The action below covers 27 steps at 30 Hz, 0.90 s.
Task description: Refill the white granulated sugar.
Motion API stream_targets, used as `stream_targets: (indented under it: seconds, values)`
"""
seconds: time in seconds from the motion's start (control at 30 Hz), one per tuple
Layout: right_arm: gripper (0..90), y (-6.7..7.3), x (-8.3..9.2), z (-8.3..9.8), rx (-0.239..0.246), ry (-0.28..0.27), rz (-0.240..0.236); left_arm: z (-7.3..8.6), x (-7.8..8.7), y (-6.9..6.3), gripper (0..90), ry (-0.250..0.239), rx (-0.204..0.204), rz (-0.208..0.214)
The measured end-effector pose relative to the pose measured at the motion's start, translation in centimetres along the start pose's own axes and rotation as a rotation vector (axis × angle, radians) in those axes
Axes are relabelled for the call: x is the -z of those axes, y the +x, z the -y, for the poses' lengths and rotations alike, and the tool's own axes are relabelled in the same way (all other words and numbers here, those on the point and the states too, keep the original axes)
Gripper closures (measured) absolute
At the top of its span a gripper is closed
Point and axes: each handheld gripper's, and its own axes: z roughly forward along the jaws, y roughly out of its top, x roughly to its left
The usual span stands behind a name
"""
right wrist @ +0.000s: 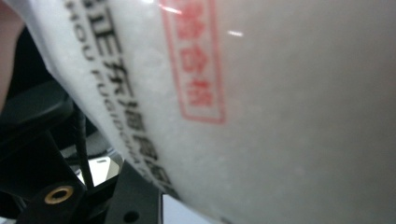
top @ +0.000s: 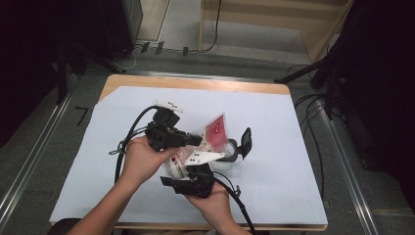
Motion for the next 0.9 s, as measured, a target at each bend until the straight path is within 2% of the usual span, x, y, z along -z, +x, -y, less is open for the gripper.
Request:
stream_targets:
  seconds: [0.13, 0.23, 0.27, 0.37, 0.43, 0.5, 0.53, 0.67, 0.77, 0.9]
  values:
    - [57.7, 0.1, 0.1, -0.5, 0.030, 0.004, 0.022, -0.8, 0.2, -0.2, 88.1, 0.013, 0.006, -0.005]
    - [60.6, 0.3, 0.2, -1.0, 0.051, -0.002, 0.039, -1.5, 0.3, 0.0, 88.0, 0.026, 0.016, 0.009]
    - [60.8, 0.3, 0.3, -1.2, 0.052, -0.003, 0.042, -2.0, 0.4, 0.1, 87.8, 0.033, 0.028, 0.011]
    - [61.0, 0.2, 0.3, -1.9, 0.014, -0.011, 0.029, -2.7, 0.4, 0.3, 87.1, 0.056, 0.033, 0.011]
    - [61.1, 0.3, 0.3, -2.1, 0.012, -0.018, 0.025, -2.8, 0.5, 0.5, 86.5, 0.054, 0.032, 0.023]
    - [61.3, 0.3, 0.4, -2.1, 0.018, -0.020, 0.029, -2.7, 0.5, 0.6, 86.3, 0.030, 0.040, 0.042]
    - [61.3, 0.3, 0.4, -2.1, 0.022, -0.019, 0.033, -2.7, 0.4, 0.6, 86.1, 0.039, 0.035, 0.036]
    - [61.5, 0.1, 0.4, -2.0, 0.021, -0.013, 0.016, -2.5, 0.1, 0.5, 85.7, 0.019, 0.025, 0.031]
    - [61.5, 0.2, 0.4, -1.8, 0.009, -0.022, -0.018, -2.4, 0.1, 0.3, 85.0, 0.019, 0.009, 0.017]
    - [61.6, 0.2, 0.4, -1.8, -0.010, -0.035, -0.038, -2.3, -0.1, -0.1, 83.1, 0.005, 0.000, 0.006]
